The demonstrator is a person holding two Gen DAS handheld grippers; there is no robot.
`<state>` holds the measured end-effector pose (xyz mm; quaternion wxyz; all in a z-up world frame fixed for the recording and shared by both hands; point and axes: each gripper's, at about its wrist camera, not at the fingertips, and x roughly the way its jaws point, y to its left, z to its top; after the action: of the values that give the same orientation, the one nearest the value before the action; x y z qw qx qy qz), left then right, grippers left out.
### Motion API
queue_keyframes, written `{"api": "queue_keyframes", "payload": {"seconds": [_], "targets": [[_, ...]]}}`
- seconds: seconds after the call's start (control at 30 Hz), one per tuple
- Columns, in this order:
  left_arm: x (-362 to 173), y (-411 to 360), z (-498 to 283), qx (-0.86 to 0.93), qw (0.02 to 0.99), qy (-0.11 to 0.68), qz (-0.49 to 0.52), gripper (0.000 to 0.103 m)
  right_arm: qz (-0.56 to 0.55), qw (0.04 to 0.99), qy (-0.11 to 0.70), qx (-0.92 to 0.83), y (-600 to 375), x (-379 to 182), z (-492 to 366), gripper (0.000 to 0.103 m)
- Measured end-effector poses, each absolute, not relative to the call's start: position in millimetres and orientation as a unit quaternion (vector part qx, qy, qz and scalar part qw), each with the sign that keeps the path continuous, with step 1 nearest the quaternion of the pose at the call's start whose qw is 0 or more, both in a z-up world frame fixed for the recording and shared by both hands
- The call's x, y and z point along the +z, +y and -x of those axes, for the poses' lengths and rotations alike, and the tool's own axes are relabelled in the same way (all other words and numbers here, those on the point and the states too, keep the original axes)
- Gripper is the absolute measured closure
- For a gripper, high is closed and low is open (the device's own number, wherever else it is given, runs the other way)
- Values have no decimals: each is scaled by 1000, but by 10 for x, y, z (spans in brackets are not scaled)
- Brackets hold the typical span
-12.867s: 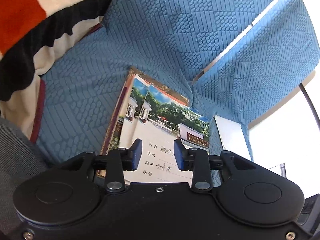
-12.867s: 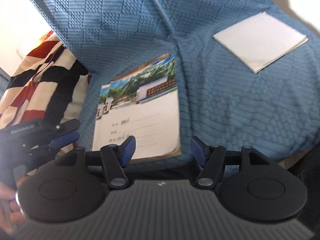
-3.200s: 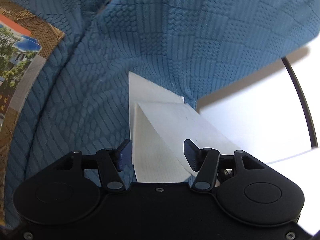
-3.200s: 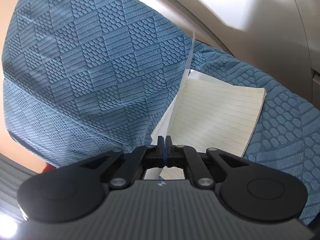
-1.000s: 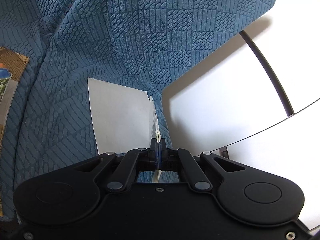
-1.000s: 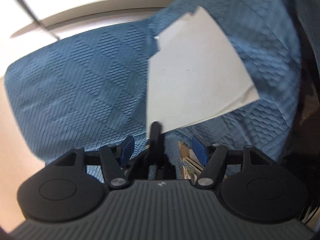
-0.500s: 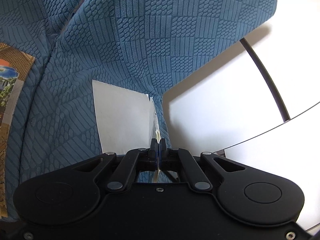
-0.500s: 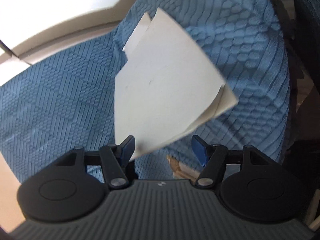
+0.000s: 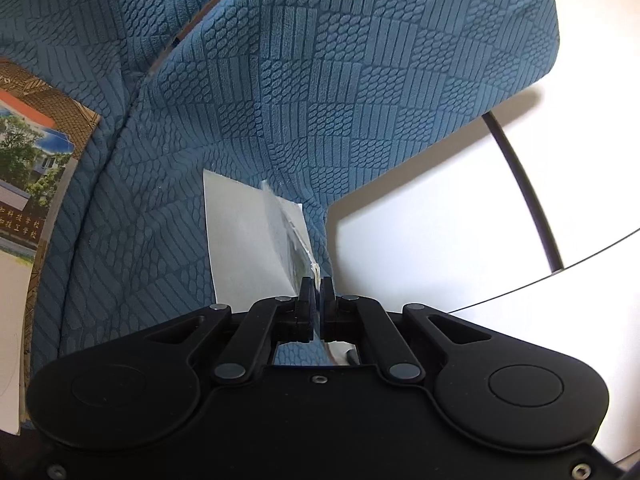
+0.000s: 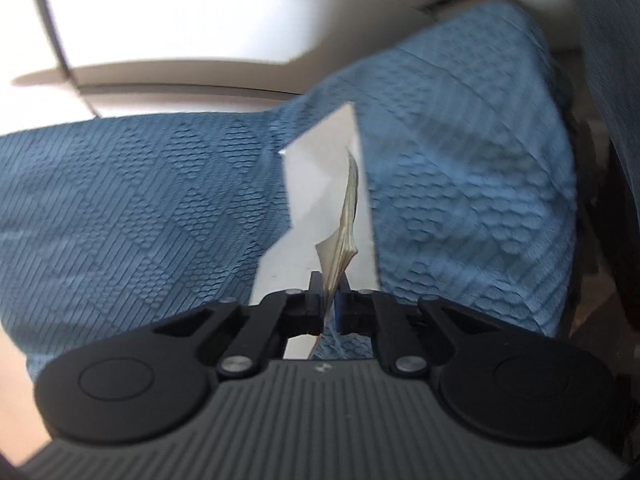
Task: Organize objects
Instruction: 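Carry the held white sheet over the book stack with both grippers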
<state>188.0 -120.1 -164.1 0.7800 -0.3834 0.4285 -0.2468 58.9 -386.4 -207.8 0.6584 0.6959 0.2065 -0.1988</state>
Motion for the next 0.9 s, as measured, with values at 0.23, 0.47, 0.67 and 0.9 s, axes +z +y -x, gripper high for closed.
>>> {"api": "queue_keyframes", "payload": {"seconds": [0.23,0.47,0.67,0.9], "targets": [[-1389,-991,-1743,-257,777,403,410,101,-646,719,196,-164,-3791,-1684,-650,96],[-1088,-786,-1563,-263,783,372,423,101,-623,747,186,-136,-3671,-1345,-700,96],[-875,-515,-1457,-260,788,350,434,101,-610,761,190,-113,-3522,-1140,-759,97],[-654,-192,-1418,-245,805,325,431,101,-595,774,193,-96,-3254,-992,-852,97]]}}
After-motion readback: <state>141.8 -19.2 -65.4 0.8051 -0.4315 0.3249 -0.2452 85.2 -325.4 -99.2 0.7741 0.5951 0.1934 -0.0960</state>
